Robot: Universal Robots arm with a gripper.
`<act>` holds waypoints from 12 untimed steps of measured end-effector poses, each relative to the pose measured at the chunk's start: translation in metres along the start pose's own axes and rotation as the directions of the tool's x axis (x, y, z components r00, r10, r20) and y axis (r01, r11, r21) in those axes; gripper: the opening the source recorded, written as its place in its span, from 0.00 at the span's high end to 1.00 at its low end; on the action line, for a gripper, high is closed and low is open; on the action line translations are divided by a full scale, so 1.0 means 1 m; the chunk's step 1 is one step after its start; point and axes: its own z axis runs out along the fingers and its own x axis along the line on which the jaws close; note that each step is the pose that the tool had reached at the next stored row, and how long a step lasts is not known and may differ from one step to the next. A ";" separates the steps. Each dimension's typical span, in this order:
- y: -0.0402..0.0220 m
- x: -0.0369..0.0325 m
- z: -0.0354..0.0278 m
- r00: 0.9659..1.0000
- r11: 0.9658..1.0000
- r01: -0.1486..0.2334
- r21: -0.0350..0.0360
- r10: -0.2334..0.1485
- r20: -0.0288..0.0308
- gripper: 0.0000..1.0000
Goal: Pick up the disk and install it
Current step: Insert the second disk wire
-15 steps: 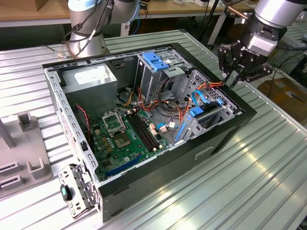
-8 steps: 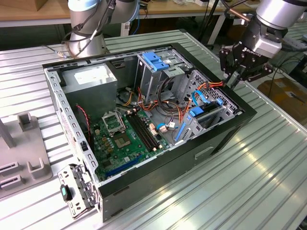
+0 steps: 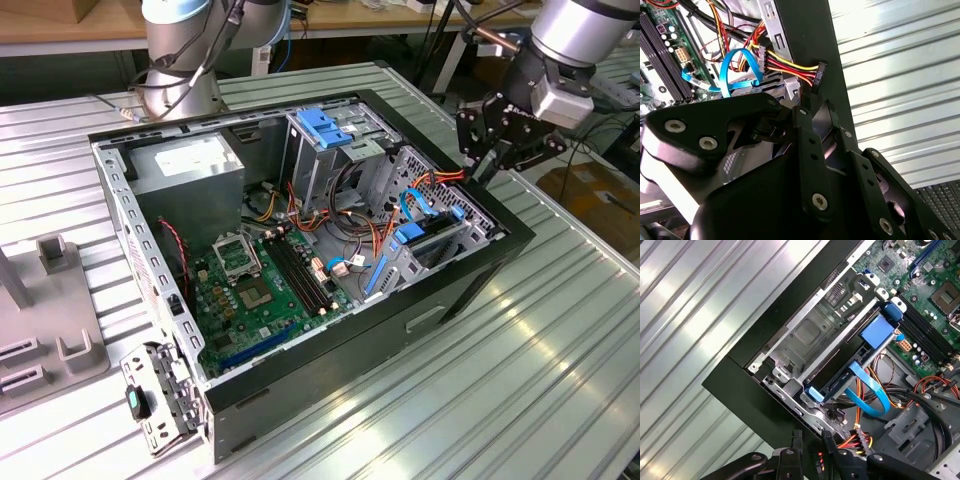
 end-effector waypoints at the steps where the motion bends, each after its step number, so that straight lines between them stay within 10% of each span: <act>1: -0.0002 -0.0001 0.0000 1.000 1.000 0.000 0.000 0.000 0.000 0.70; 12: -0.0060 -0.0064 0.0002 1.000 1.000 0.000 -0.001 0.000 -0.001 0.70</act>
